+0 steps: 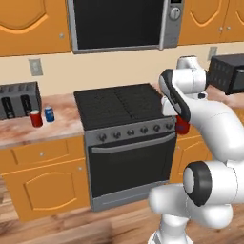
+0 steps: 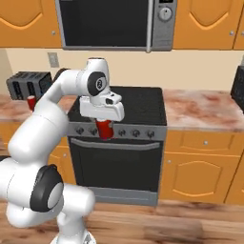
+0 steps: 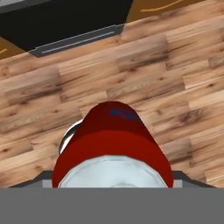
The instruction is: Four empty soda cans are scattered around the kitchen. Gather all the cans and cluster them next to the stove for recycling.
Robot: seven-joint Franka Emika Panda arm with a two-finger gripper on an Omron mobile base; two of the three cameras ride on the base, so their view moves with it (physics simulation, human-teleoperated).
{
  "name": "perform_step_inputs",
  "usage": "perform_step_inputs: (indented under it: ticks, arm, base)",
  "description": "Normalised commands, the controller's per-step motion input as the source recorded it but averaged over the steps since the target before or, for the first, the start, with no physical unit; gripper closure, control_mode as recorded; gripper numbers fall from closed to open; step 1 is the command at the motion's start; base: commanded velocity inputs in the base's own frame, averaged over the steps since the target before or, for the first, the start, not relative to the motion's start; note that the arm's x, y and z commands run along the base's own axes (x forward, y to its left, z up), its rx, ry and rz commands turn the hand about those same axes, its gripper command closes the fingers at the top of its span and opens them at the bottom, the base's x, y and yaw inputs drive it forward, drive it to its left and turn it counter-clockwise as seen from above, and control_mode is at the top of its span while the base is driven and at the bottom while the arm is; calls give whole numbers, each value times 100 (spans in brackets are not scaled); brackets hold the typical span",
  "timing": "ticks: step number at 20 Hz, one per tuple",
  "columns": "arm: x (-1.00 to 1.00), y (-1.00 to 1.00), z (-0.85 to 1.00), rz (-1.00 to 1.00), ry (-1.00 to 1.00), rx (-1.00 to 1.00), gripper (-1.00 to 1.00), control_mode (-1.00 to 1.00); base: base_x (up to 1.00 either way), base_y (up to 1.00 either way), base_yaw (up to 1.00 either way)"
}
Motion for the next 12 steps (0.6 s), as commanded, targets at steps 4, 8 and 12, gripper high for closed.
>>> perform_step_inputs:
  ticks: [4,8,12]
  arm:
    - [0,0,0,0,0,0,100,100]
    - [0,0,0,0,0,0,100,100]
    - [0,0,0,0,0,0,100,100]
  base:
    - [68,68,1]
    - [58,55,5]
    - [52,48,7]
